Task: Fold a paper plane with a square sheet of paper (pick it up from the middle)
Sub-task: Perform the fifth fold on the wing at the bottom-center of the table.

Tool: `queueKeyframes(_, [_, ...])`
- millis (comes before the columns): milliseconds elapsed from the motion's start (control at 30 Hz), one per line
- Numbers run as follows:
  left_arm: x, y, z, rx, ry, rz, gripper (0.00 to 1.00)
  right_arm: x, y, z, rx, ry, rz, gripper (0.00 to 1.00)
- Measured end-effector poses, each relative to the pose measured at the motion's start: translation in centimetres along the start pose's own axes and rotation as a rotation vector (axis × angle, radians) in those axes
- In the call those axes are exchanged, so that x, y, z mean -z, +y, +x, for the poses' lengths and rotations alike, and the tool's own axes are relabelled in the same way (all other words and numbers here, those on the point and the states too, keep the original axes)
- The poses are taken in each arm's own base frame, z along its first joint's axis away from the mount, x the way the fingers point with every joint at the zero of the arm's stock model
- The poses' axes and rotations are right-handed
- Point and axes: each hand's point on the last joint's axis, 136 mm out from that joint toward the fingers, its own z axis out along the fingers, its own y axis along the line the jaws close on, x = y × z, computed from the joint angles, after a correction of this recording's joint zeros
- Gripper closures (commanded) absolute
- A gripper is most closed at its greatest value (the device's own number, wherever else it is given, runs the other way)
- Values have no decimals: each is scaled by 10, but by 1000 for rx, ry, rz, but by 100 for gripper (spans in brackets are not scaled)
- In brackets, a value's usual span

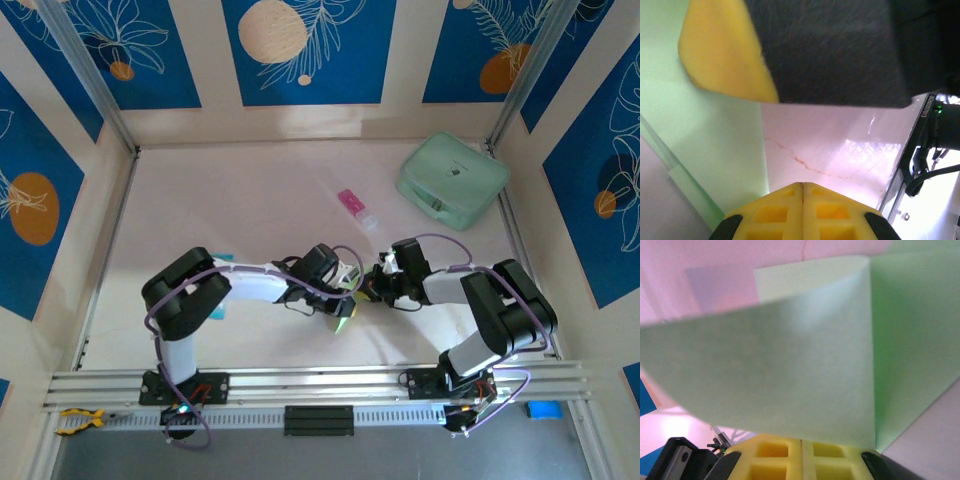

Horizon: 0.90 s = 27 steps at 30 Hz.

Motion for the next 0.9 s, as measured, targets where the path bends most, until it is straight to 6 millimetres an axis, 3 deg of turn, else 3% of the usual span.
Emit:
queueKeyframes(567, [1, 13, 18, -55, 24, -87, 96, 0, 0, 0, 0, -1, 1, 95])
queueKeyframes(900, [18, 23, 48, -44, 43, -125, 96, 0, 0, 0, 0, 0, 1, 95])
